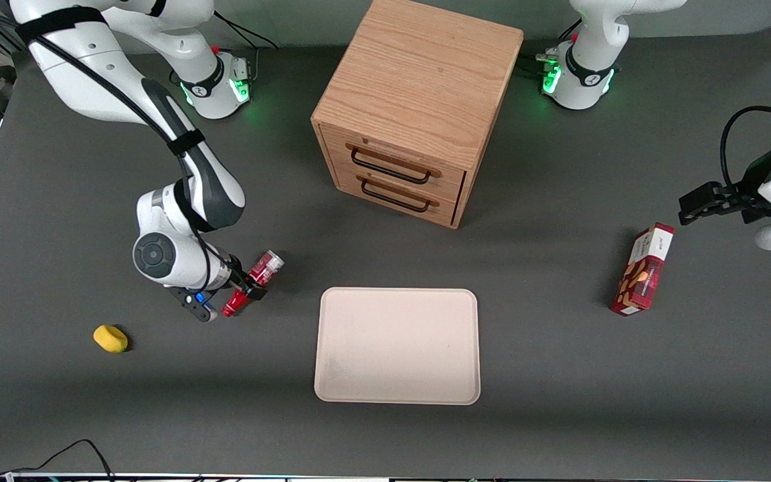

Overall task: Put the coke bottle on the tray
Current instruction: 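Close the right gripper around the bottle's body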

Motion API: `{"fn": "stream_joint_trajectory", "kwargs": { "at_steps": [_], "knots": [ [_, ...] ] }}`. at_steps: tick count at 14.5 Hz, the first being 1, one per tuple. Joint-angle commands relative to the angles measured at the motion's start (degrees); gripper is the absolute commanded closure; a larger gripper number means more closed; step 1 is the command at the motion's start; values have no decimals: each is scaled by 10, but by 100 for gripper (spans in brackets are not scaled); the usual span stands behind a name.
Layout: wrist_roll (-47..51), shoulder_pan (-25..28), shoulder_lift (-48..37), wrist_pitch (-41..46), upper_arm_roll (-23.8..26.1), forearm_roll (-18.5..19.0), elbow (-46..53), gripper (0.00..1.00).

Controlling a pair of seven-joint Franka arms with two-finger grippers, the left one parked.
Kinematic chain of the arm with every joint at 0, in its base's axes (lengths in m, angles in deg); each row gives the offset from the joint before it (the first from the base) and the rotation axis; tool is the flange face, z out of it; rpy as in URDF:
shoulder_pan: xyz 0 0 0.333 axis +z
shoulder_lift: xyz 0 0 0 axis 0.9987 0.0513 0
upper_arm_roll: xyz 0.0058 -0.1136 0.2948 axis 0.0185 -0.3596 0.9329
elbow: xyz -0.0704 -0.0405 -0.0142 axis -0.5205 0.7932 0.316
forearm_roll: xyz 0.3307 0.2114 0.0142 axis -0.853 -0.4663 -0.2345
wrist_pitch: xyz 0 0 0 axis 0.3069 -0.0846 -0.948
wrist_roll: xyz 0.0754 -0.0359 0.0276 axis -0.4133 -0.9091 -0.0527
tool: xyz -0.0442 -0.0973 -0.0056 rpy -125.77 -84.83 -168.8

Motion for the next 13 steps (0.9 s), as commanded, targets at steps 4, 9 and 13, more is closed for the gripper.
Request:
{"fn": "stream_joint_trajectory", "kwargs": {
  "at_steps": [4, 9, 13],
  "knots": [
    [16, -2, 15, -82, 3, 22, -39, 0],
    [16, -3, 30, -111, 3, 32, -46, 32],
    [13, -2, 27, -109, 4, 44, -47, 100]
  ]
}}
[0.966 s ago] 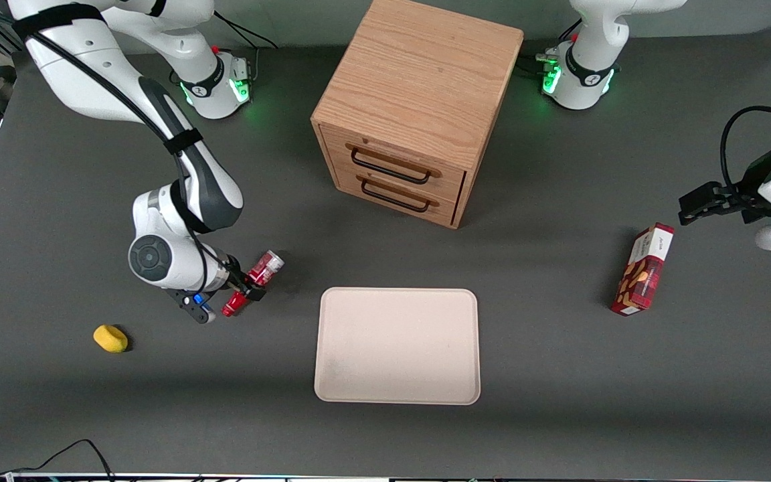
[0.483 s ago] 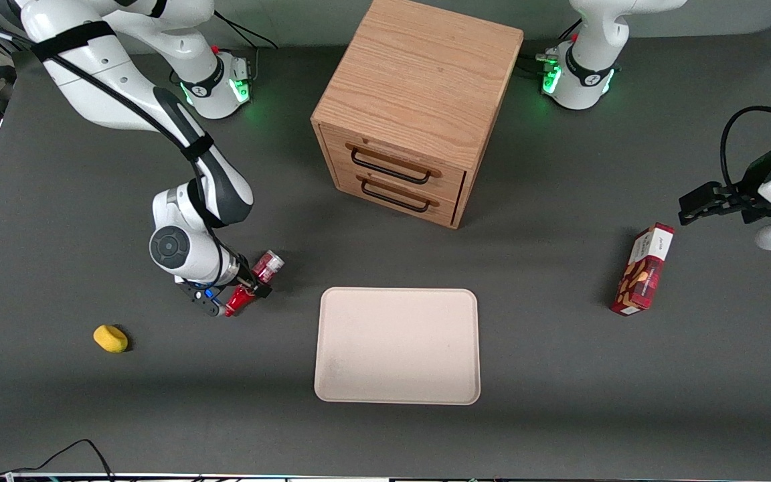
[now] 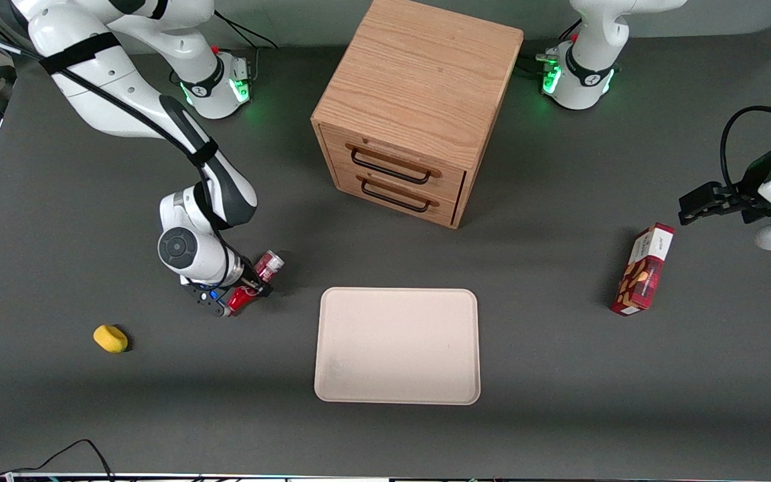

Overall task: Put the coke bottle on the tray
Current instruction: 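Close the right gripper around the bottle's body, then lift the bottle and tilt it upright with the right gripper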

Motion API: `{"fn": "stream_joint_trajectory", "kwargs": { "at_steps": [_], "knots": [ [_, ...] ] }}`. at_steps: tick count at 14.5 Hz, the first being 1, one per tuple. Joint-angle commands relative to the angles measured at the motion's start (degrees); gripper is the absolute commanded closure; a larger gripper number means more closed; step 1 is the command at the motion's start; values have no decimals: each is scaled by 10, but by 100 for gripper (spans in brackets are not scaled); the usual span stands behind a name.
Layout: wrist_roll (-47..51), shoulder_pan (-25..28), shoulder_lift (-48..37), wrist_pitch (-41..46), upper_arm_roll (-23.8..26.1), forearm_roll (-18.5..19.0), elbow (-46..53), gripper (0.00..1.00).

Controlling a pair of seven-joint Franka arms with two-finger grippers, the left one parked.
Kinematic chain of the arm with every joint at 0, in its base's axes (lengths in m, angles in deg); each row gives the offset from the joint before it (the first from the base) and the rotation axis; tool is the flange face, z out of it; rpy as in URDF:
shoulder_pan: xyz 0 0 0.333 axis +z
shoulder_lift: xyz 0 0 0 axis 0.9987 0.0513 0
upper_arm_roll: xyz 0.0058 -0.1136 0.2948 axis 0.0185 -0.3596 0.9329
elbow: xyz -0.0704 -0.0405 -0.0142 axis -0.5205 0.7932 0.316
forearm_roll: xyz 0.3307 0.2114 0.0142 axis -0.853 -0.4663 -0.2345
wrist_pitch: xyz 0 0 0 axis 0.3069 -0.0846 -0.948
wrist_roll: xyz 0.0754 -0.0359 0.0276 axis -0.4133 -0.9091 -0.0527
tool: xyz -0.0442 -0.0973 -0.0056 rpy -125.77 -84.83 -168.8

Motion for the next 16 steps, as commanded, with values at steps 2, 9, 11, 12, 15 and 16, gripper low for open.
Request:
{"fn": "stream_joint_trajectory", "kwargs": {
  "at_steps": [2, 9, 11, 12, 15, 16],
  "knots": [
    [10, -2, -12, -2, 4, 14, -5, 100],
    [-100, -10, -151, 222, 25, 5, 60, 100],
    [-153, -11, -172, 324, 25, 5, 130, 100],
    [-183, -9, -170, 379, 27, 5, 181, 100],
    [-262, -7, -146, 497, 41, -8, 339, 100],
    [-263, -7, -139, 505, 41, -31, 372, 100]
  ]
}}
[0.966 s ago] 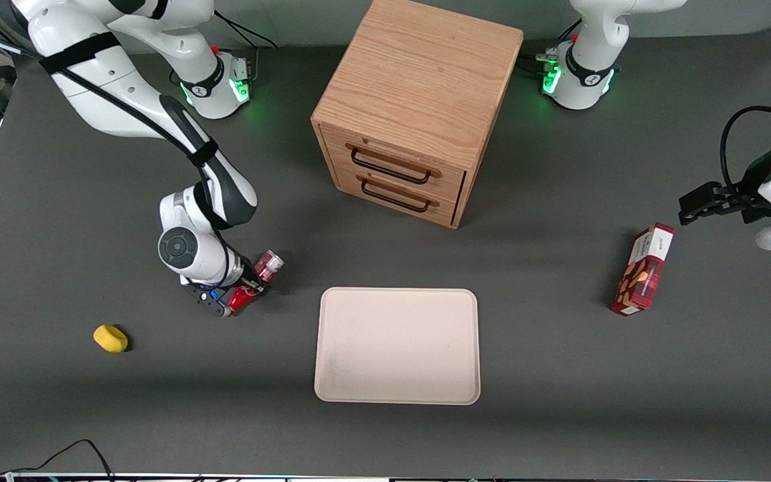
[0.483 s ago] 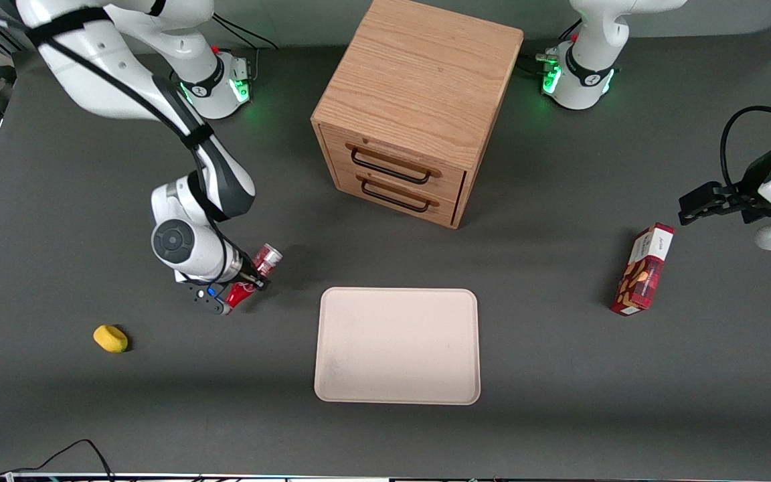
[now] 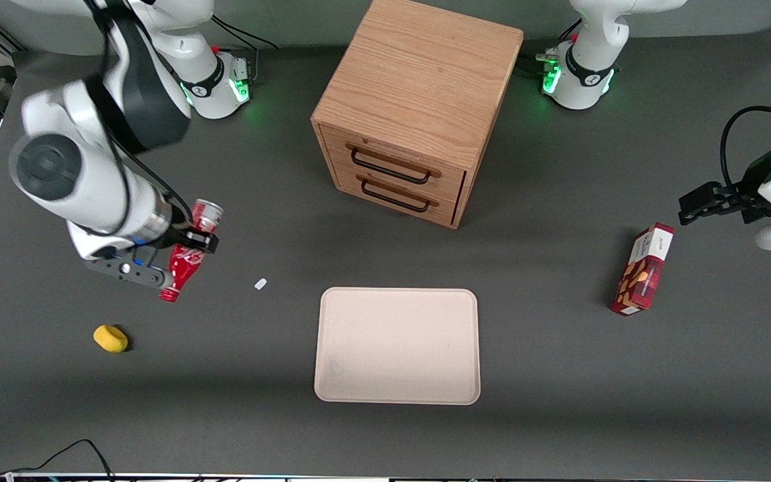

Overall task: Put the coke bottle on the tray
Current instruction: 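Lift the bottle and tilt it upright with the right gripper, then carry the upright bottle over the cream tray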

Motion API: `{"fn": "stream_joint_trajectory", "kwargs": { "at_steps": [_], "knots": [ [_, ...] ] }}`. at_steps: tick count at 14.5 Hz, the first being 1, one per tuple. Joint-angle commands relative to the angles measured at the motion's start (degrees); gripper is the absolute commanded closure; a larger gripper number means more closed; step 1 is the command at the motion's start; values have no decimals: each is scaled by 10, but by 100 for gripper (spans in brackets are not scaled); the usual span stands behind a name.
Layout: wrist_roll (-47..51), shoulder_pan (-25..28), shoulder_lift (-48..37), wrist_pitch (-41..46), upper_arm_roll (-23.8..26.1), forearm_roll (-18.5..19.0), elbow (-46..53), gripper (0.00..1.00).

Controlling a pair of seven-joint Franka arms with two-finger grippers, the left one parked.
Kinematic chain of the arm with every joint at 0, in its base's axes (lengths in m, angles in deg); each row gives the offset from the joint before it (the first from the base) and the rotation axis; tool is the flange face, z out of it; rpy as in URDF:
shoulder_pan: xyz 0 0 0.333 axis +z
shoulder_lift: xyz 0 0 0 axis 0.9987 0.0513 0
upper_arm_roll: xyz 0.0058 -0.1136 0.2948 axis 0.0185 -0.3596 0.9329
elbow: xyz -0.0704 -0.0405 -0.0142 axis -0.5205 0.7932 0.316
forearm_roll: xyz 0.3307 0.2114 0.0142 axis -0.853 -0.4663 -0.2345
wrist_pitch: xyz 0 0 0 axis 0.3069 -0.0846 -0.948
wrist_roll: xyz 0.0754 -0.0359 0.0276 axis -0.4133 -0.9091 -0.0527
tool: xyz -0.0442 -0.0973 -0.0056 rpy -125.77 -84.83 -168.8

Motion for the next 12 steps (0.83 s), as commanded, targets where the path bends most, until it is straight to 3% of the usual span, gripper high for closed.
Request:
{"fn": "stream_joint_trajectory", "kwargs": {
  "at_steps": [1, 5, 10, 12],
  "knots": [
    [-31, 2, 54, 45, 6, -50, 126, 100],
    [-20, 5, 162, 23, 80, -69, 238, 100],
    [-27, 31, 280, -124, 88, -65, 235, 100],
    [-27, 51, 317, -164, 90, -25, 223, 100]
  ]
}}
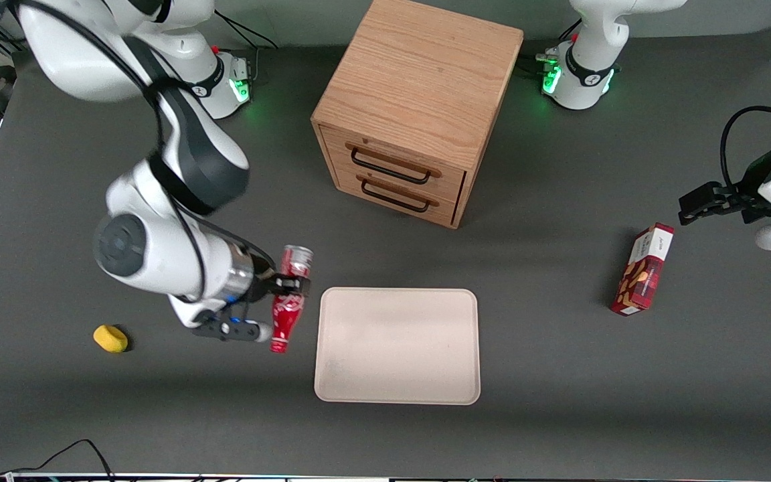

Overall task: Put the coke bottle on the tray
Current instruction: 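Carry the upright bottle over the cream tray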

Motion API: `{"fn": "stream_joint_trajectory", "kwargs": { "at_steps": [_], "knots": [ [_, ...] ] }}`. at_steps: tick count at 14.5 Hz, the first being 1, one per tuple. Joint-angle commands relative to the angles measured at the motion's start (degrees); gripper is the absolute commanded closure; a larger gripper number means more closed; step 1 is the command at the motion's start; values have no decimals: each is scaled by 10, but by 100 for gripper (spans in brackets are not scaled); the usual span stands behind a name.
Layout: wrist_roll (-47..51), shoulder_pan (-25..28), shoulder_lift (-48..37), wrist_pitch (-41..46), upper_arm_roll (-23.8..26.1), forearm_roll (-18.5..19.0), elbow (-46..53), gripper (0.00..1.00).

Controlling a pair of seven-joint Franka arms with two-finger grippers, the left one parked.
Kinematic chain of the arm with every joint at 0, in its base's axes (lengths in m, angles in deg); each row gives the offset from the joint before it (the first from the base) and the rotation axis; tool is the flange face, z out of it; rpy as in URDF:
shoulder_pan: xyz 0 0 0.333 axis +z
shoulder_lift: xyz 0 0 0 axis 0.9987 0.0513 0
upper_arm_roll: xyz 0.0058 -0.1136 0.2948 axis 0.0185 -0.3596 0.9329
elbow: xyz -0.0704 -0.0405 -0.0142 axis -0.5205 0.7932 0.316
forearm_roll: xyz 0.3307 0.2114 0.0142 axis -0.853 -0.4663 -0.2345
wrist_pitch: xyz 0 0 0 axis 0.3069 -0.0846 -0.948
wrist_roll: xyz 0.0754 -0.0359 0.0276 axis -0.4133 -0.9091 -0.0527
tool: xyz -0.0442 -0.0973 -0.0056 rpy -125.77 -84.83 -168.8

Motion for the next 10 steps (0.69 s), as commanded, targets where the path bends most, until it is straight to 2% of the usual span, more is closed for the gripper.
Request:
{"fn": "stream_joint_trajectory", "kwargs": {
  "at_steps": [1, 3, 7, 10],
  "knots": [
    [-10, 17, 64, -40, 8, 58, 23, 100],
    [-9, 18, 93, -79, 9, 90, 10, 100],
    [-8, 25, 145, -142, 9, 99, 11, 100],
    [-7, 27, 160, -157, 9, 116, 13, 100]
  ]
}}
